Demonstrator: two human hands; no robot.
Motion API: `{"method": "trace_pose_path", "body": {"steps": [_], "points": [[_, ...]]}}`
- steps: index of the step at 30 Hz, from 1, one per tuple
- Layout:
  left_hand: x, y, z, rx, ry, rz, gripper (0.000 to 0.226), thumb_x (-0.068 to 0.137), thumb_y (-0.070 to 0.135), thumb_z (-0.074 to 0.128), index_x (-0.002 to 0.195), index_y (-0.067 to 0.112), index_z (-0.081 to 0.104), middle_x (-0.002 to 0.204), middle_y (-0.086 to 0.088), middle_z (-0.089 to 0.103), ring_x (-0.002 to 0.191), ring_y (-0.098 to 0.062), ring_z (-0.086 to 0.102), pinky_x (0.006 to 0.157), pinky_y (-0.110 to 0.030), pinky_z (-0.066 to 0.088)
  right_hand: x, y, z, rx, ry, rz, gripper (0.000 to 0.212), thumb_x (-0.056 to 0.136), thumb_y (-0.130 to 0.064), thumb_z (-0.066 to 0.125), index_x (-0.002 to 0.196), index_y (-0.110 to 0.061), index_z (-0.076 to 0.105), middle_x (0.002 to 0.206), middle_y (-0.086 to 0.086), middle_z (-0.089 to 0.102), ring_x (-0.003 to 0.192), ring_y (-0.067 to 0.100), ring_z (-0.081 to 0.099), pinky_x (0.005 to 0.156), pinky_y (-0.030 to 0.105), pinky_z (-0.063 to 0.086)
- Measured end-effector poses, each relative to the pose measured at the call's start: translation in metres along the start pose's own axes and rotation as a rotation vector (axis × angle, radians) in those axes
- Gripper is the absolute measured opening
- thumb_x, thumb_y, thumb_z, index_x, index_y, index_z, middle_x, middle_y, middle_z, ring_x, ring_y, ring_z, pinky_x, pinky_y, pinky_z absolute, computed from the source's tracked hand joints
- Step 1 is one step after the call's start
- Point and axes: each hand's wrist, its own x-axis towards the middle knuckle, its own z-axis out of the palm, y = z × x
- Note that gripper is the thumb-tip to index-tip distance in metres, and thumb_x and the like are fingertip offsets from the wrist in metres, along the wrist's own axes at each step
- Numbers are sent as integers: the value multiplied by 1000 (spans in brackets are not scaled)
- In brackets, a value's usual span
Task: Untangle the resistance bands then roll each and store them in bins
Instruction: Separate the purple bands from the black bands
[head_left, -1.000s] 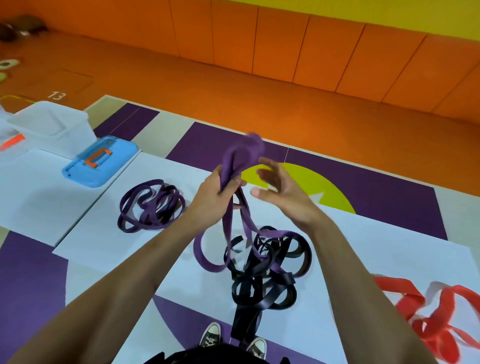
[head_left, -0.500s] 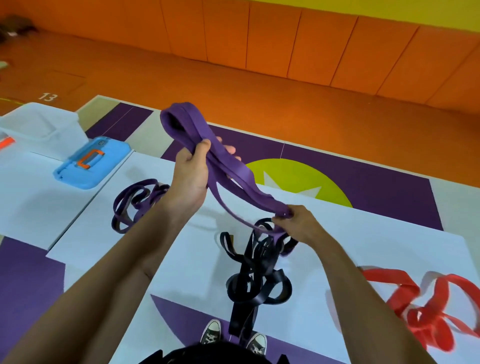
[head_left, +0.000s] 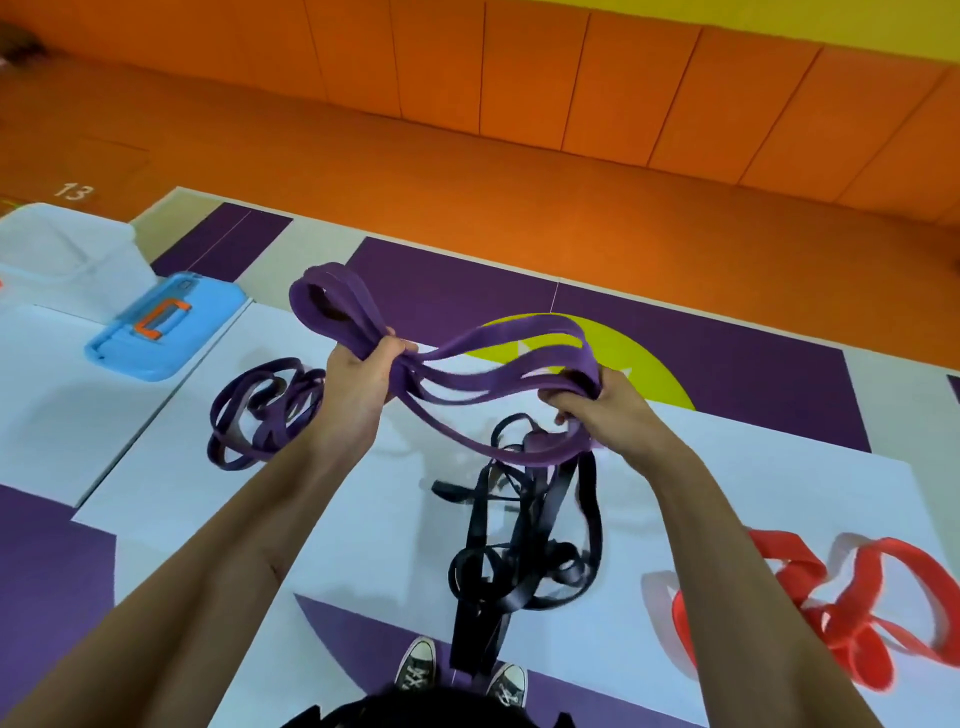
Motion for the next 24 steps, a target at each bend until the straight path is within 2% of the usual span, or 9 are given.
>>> {"method": "trace_pose_path", "body": {"steps": [2,4,8,10,13,15,18,21,24], "points": [[1,-5,0,-19,-10,28,7,85,6,65,89,9,61,82,-9,63,79,-26,70,84,-41,59,0,-6,3,-100,-58,-24,17,89,-2,71,104,-8,66,79,-1,65,66,5,62,65,18,48],[0,-10,0,33,-16,65,13,90,-1,59,93,11,57,85,-9,58,80,-26,71,83,-39,58,-2,-9,5,-73,-124,-7,22,90,-5,72,109,-11,63,82,-1,64,70,11,61,68,24,50],[2,-11,0,90,-17,80,13,93,3,52,103,11,54,77,-10,56,77,-32,75,84,-41,59,-1,-24,5,-101,-120,-40,25,88,-7,74,108,-4,59,83,8,61,70,20,56,68,34,46],[1,-12,-1,137,-5,64,10,94,5,52,101,11,54,71,-10,49,63,-29,67,69,-35,58,0,-27,7,-60,-131,-64,20,88,-7,73,105,-5,62,82,7,61,69,19,57,66,31,48],[4,-15,-6,195,-4,89,10,89,2,54,90,11,50,66,-5,41,53,-20,41,49,-29,46,6,-27,17,-192,-72,-56,17,86,-9,75,98,-6,64,79,6,58,67,19,52,66,32,44],[5,-18,-8,252,-68,59,14,87,0,56,86,12,49,62,-1,40,49,-17,36,47,-29,39,8,-24,23,-169,-106,-22,21,84,-5,74,101,-8,62,80,7,60,66,20,52,68,35,43],[-3,-26,-5,293,-297,-74,14,88,-4,60,95,8,55,67,-5,46,49,-16,36,44,-27,37,10,-21,33,-124,-107,-6,31,83,-3,73,105,-17,58,84,8,63,65,18,52,66,33,44],[-15,-38,-4,349,-491,-184,15,90,-5,59,98,8,60,57,-1,45,48,-15,37,44,-25,36,11,-25,52,-122,-118,-58,34,80,0,72,103,-18,56,84,2,62,65,14,53,63,28,44],[-19,-45,-8,157,-520,-302,9,84,10,66,82,12,58,59,-6,35,47,-16,35,44,-26,31,19,-25,60,-214,-44,-127,29,76,-9,77,97,-24,63,103,-5,57,94,8,59,86,27,48]]}}
